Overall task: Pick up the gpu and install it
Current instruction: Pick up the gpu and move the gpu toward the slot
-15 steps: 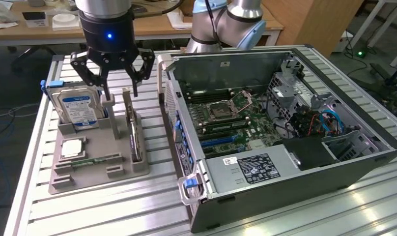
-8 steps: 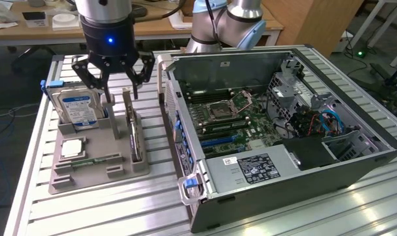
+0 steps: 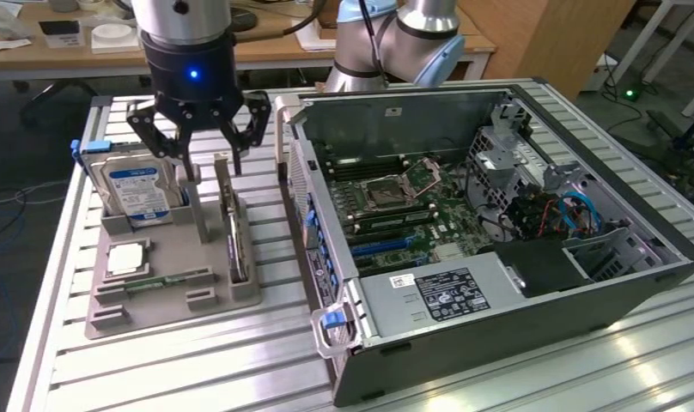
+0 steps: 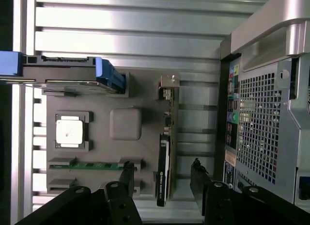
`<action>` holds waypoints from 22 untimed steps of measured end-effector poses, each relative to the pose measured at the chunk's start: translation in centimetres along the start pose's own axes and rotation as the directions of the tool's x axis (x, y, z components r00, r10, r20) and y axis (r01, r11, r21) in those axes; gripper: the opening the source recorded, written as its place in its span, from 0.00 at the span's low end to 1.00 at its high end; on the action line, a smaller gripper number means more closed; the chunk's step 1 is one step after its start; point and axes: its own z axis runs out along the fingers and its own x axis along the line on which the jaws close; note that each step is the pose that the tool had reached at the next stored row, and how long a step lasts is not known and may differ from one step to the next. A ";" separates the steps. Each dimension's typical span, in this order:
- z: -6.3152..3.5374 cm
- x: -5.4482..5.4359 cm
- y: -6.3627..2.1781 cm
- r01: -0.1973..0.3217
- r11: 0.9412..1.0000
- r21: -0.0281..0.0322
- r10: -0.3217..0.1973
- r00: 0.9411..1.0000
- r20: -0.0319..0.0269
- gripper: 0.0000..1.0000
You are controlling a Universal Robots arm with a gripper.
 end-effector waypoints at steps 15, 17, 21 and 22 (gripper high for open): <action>1.20 -0.1 -0.11 0.010 1.000 0.000 -0.010 1.000 -0.001 0.59; 1.42 -0.1 -0.13 0.018 1.000 0.000 -0.018 1.000 -0.002 0.59; 1.79 -0.1 -0.20 0.029 1.000 0.000 -0.029 1.000 -0.002 0.59; 1.86 -0.1 -0.23 0.030 1.000 0.000 -0.030 1.000 -0.002 0.59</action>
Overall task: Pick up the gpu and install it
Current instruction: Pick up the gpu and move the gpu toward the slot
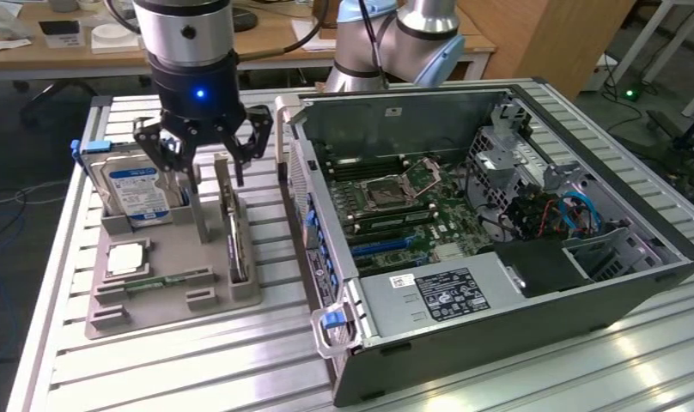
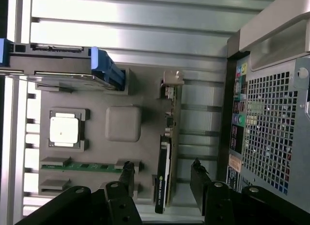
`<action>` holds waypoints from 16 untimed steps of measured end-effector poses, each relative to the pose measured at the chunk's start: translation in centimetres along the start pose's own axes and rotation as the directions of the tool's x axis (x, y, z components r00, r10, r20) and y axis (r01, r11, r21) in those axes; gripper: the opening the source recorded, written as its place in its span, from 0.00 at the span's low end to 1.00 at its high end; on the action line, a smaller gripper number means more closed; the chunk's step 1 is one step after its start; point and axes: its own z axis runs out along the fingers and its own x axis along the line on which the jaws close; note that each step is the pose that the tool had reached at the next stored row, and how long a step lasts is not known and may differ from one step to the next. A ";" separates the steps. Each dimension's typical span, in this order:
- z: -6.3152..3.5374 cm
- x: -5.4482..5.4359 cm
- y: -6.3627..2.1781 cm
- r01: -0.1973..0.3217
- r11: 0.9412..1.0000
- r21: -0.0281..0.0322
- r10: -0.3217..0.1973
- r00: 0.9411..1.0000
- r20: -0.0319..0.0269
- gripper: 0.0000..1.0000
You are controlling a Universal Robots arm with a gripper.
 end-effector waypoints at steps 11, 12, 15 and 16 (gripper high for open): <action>0.85 0.0 -0.13 0.003 1.000 0.000 -0.003 1.000 0.000 0.59; 0.92 0.0 -0.14 0.004 1.000 0.000 -0.004 1.000 0.000 0.59; 1.21 0.0 -0.20 0.004 1.000 0.000 -0.004 1.000 0.000 0.59; 1.29 0.0 -0.24 0.004 1.000 0.000 -0.004 1.000 0.000 0.59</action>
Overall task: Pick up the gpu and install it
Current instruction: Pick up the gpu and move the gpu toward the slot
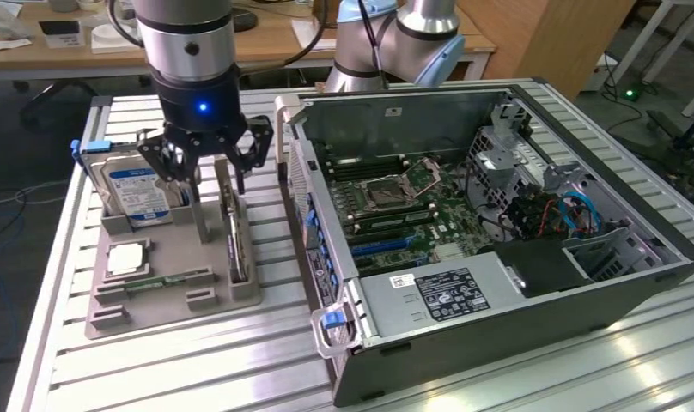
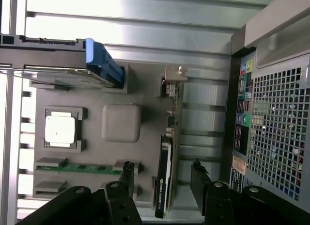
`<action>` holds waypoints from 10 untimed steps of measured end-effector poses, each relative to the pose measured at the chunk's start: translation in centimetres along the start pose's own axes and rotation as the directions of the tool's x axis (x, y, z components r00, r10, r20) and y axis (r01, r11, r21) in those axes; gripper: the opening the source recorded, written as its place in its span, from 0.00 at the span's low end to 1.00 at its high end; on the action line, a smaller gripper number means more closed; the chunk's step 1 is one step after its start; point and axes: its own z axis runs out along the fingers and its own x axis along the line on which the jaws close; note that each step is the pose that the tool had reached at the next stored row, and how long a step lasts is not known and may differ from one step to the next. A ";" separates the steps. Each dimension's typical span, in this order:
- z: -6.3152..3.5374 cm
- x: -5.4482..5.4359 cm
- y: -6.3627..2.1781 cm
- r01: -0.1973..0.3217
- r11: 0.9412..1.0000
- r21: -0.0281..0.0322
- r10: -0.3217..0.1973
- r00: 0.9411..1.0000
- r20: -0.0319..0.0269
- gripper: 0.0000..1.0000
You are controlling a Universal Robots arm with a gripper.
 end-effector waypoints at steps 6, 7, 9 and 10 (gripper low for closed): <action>0.43 0.1 -0.92 0.000 1.000 0.000 0.000 1.000 0.000 0.59; 0.52 0.1 -1.11 0.000 1.000 0.000 0.000 1.000 0.000 0.59; 0.75 0.1 -1.40 0.000 1.000 0.000 0.000 1.000 0.000 0.59; 0.92 0.1 -1.46 0.000 1.000 0.000 0.000 1.000 0.000 0.59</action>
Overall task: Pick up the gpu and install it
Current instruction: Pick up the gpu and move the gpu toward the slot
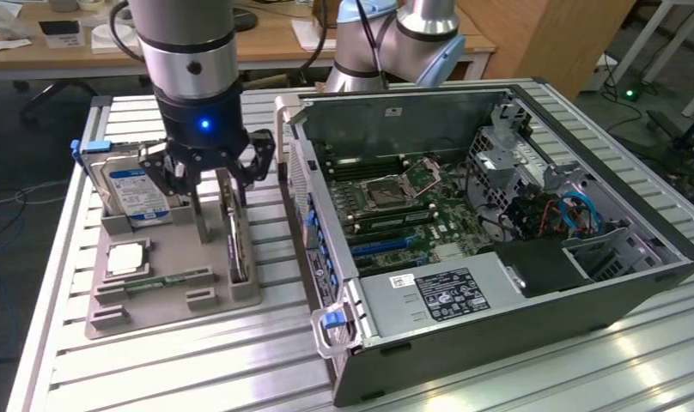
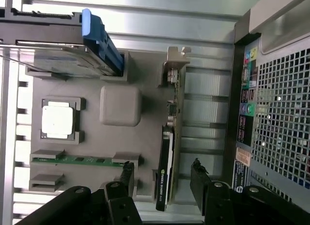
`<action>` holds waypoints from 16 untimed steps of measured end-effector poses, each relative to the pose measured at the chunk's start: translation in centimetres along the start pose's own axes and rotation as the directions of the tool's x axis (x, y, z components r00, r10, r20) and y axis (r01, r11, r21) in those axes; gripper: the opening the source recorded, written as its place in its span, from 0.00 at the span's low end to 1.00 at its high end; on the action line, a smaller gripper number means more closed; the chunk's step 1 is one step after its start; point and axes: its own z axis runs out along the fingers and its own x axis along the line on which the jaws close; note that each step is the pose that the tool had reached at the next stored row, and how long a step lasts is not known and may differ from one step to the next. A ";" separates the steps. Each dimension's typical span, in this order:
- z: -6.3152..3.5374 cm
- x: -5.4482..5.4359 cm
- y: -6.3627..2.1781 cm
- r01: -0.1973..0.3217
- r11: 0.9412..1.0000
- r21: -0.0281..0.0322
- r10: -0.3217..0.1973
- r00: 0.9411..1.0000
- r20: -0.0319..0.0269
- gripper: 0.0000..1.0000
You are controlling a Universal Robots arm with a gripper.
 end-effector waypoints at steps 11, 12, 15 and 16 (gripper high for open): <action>1.76 0.0 -0.10 -0.007 1.000 0.000 0.007 1.000 0.002 0.59; 1.89 0.0 -0.11 -0.007 1.000 0.000 0.007 1.000 0.002 0.59; 2.26 0.0 -0.13 -0.007 1.000 0.000 0.007 1.000 0.002 0.59; 2.37 0.0 -0.13 -0.008 1.000 0.000 0.008 1.000 0.002 0.59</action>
